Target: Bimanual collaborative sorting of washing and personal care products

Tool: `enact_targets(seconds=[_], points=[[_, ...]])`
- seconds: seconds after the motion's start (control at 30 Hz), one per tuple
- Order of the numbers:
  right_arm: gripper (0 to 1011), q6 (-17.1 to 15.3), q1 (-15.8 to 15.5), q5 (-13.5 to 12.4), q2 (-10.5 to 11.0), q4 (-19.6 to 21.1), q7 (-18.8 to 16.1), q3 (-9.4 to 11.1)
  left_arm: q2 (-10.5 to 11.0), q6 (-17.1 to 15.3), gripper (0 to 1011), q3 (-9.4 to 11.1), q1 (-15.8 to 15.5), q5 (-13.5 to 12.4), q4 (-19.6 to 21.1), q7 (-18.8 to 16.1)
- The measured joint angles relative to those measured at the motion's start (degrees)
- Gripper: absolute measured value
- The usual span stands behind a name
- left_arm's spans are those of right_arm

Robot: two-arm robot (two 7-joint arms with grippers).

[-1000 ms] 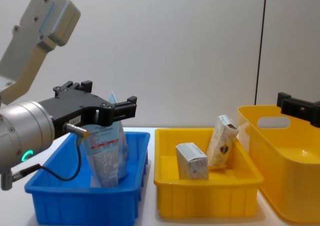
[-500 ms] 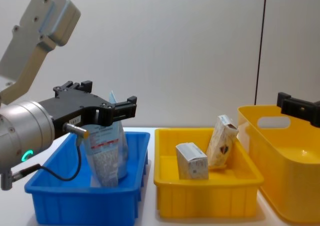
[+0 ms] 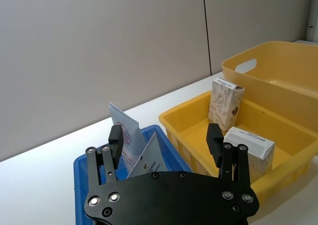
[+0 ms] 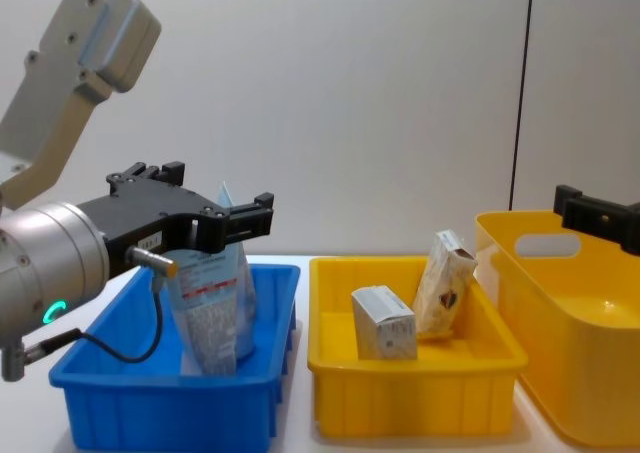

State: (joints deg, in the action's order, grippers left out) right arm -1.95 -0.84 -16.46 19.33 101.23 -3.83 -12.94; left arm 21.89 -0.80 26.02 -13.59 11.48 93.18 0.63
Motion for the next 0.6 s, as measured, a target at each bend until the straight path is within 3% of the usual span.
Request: enact_targets(seconds=[0.6], points=[[1002, -0.7, 1.1, -0.2, -0.2, -0.8, -0.6, 0.0, 0.0, 0.0, 1001, 0.0, 0.0, 0.0, 0.0, 0.0]])
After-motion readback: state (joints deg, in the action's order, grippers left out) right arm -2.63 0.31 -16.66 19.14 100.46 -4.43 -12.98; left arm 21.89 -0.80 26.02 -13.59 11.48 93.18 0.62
